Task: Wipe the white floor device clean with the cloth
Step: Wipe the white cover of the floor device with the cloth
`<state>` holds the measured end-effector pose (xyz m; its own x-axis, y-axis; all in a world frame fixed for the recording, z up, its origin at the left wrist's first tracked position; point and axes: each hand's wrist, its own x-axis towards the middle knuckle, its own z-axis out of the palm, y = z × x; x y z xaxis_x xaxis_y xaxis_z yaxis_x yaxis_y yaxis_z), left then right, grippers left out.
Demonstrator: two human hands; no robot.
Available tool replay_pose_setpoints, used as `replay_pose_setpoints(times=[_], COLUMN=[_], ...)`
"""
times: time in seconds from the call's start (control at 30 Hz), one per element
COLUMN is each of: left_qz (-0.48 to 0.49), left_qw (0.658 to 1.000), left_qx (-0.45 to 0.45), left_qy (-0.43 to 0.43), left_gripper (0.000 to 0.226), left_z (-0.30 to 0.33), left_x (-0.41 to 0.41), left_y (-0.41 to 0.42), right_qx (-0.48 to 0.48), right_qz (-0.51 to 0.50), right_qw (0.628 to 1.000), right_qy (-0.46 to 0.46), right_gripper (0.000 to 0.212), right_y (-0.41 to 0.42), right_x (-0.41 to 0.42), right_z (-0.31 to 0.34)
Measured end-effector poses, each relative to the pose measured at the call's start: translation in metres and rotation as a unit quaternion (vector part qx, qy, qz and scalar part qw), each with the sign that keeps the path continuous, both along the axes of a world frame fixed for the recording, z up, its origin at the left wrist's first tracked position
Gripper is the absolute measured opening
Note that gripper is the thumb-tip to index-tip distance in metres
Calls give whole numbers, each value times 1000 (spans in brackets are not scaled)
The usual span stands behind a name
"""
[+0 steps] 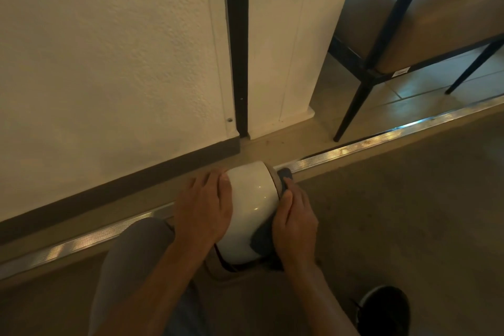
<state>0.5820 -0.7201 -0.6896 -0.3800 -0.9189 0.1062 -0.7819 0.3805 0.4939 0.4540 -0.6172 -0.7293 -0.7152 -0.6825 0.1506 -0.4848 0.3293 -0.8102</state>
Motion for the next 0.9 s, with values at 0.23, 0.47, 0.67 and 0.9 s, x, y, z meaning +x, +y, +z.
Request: replay_pose_setpoints(times=[0.23,0.47,0.67,0.9], left_qz=[14,12,6,3], left_qw=[1000,1000,1000,1000], left_qx=[-20,-6,1,-16], left_qy=[19,3,2,4], left_gripper=[51,63,64,55], left_z=[-1,3,2,-1], left_x=[-3,-2,-1,-3], left_y=[2,6,5,5], right_qx=[138,17,-5,138], right_qz=[66,30,-8,90], right_qw=[982,998,1000,984], right_qy=[109,52,-9,72], right_gripper=[33,53,49,26], right_y=[-63,1,24,-52], right_x=[-21,9,14,-22], right_z=[38,-3,-15,41])
